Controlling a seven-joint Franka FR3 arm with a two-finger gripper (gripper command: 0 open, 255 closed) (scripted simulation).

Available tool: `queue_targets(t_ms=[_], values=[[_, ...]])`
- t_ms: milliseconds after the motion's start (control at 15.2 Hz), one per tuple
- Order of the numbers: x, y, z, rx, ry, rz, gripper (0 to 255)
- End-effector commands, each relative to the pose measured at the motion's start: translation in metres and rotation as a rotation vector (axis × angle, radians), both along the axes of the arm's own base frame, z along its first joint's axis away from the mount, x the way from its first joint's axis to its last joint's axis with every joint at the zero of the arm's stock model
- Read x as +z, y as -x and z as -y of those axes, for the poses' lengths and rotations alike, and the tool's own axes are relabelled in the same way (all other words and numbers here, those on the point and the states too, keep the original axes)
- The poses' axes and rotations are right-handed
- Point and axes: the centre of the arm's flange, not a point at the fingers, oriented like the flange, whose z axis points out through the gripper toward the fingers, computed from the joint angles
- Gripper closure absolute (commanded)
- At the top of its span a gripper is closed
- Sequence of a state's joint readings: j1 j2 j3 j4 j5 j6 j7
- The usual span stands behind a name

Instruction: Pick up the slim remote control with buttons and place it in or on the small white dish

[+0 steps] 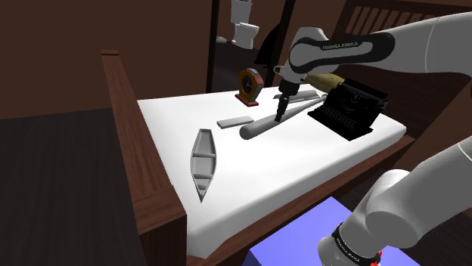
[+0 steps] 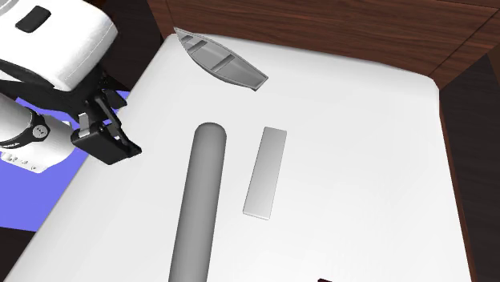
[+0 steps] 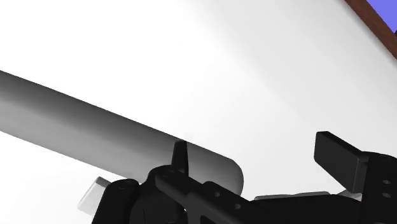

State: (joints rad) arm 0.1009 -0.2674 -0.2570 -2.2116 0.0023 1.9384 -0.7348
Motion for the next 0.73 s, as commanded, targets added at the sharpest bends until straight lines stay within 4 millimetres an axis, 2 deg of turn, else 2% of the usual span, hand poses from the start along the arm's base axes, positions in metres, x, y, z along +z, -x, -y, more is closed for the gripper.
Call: queue_targets(t_ms=[0, 330, 660], values=[[-0.012, -0.022, 0.004, 0.072, 0.009, 0.005, 0], [-0.042, -0.080, 0.008, 0.238, 0.028, 0.016, 0], [-0.072, -0.138, 0.004, 0.405, 0.048, 0.027, 0]])
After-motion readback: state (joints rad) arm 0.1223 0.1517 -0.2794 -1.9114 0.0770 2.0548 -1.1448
